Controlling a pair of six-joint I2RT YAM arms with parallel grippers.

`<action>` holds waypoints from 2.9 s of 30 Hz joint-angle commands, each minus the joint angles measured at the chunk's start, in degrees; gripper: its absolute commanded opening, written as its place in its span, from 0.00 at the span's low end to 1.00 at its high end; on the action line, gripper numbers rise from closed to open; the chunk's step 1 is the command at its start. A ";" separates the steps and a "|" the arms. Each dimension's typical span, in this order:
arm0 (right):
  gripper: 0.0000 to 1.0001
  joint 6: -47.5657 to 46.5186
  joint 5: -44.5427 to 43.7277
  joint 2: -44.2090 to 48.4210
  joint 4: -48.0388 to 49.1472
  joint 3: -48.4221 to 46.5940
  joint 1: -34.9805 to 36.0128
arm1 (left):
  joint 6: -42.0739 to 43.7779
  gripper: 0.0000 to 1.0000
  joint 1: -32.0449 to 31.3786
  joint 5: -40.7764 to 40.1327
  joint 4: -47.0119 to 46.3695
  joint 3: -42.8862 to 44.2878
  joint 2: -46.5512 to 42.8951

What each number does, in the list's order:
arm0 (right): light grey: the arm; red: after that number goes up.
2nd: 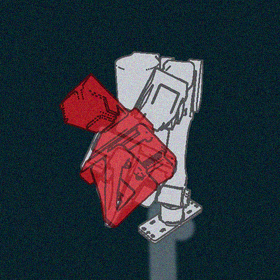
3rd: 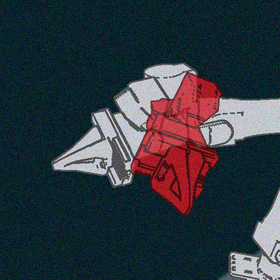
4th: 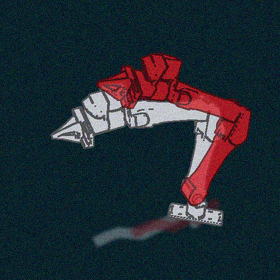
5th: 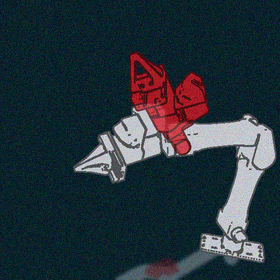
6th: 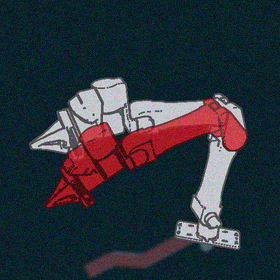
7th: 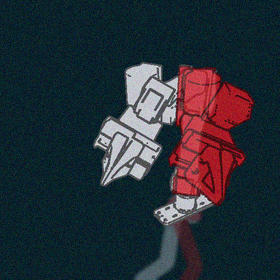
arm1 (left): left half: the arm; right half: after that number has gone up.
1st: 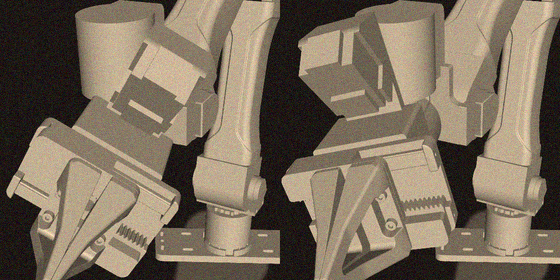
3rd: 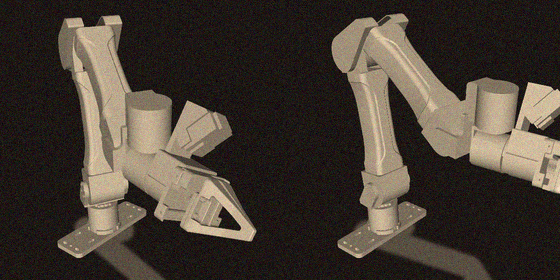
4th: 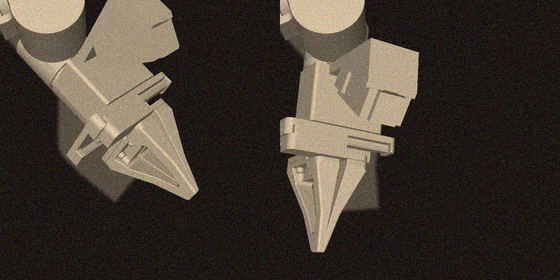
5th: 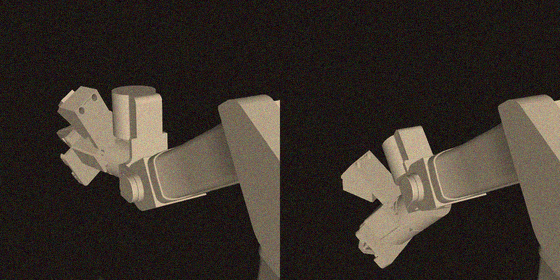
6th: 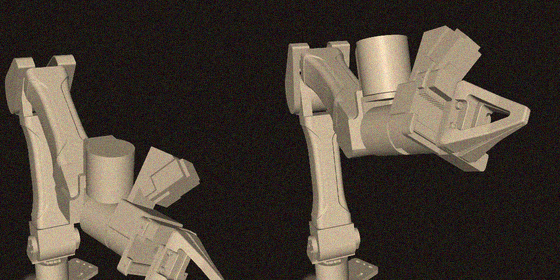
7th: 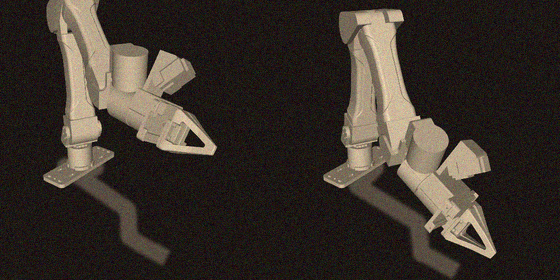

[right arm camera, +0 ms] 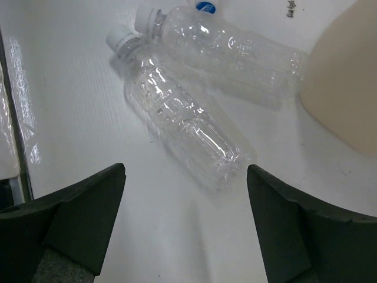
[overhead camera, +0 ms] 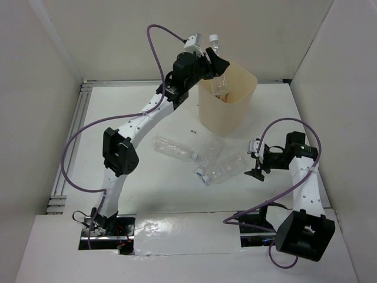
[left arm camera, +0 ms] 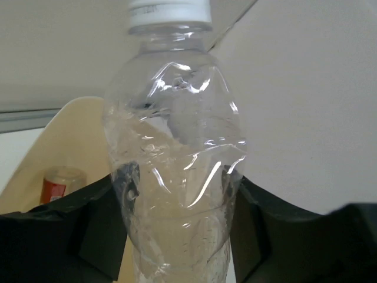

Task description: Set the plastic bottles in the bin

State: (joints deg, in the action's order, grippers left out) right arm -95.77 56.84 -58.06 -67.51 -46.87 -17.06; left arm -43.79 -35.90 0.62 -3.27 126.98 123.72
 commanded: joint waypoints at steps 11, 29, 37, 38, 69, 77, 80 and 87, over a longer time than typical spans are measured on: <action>0.94 -12.87 -3.65 -1.88 13.87 6.96 11.59 | 2.83 1.00 -0.75 -3.35 -1.84 11.80 7.07; 0.63 -12.95 -25.55 -26.40 28.94 5.31 26.37 | -11.03 1.00 2.15 -11.70 27.70 -56.99 -41.79; 0.29 -15.42 -8.61 -13.32 2.75 -10.23 25.58 | -25.81 1.00 4.00 -8.01 29.36 -64.93 -39.97; 0.29 -14.63 -6.93 -10.52 0.90 -12.34 25.58 | -26.86 1.00 4.52 -7.05 30.33 -63.62 -39.00; 1.00 68.68 -17.12 -26.51 56.34 -41.99 20.67 | -35.57 0.88 -0.04 -12.58 22.87 -64.05 -25.20; 1.00 72.92 -7.73 -16.13 57.14 -35.40 16.00 | -36.72 0.91 -1.19 -17.23 24.01 -61.06 -20.19; 1.00 70.99 -4.55 -12.52 53.20 -32.16 14.86 | -36.72 0.97 -1.19 -17.23 24.01 -57.99 -17.73; 1.00 69.14 2.29 -8.73 45.89 -27.67 12.14 | -36.72 0.59 -1.19 -14.69 25.15 -54.56 -12.28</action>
State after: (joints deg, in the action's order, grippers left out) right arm -25.78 53.95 -67.26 -16.34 -76.05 -3.62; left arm -80.14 -36.91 -13.63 19.09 72.12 109.01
